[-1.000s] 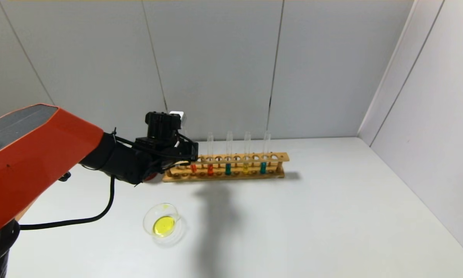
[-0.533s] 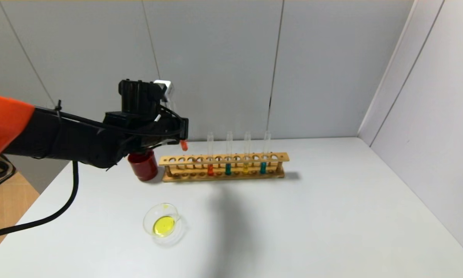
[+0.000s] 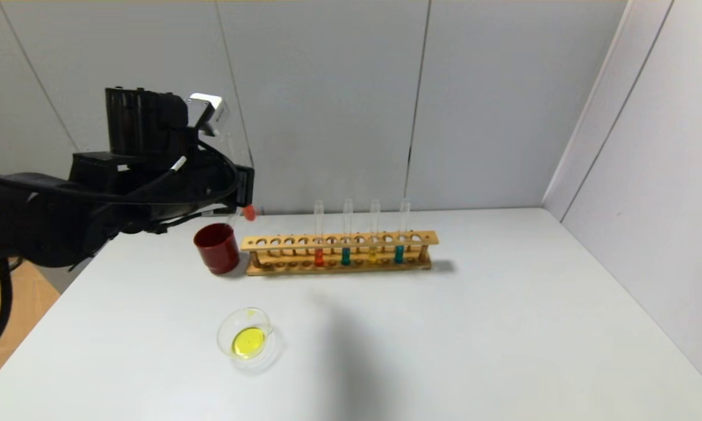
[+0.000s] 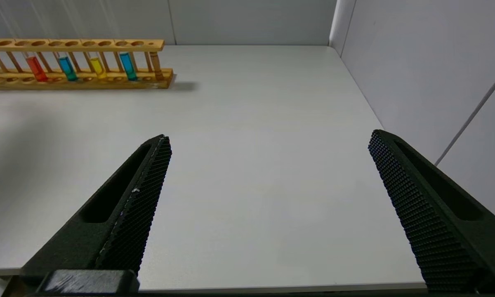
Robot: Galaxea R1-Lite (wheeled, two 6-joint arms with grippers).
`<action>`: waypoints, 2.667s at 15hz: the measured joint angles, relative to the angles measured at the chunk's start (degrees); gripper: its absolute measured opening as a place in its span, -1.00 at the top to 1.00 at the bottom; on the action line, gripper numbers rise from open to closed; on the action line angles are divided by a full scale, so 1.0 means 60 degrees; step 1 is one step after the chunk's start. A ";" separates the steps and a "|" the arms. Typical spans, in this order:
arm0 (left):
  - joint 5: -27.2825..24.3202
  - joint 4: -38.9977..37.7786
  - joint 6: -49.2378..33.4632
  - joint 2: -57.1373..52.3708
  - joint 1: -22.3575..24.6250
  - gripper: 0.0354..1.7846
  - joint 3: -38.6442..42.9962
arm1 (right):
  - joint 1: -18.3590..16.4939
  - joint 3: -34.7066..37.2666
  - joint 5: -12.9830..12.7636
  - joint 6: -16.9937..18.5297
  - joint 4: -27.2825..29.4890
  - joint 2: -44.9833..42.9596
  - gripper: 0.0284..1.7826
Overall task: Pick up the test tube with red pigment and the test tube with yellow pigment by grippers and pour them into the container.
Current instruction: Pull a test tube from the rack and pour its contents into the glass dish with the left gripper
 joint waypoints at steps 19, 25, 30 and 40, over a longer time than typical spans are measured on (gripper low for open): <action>-0.5092 -0.1276 0.8292 -0.2314 0.3405 0.68 0.5388 | 0.0000 0.0000 0.0000 0.0004 0.0000 0.0000 -0.96; -0.5063 -0.0091 1.0754 -0.2237 0.3367 0.68 0.5425 | 0.0000 0.0000 0.0004 0.0004 -0.0004 0.0000 -0.96; -0.5023 0.0831 1.3261 -0.2141 0.3387 0.68 0.5155 | 0.0000 0.0000 0.0000 0.0000 -0.0004 0.0000 -0.96; -0.4972 0.1048 1.6116 -0.1148 0.3275 0.68 0.4397 | 0.0000 0.0000 0.0004 0.0004 -0.0004 0.0000 -0.96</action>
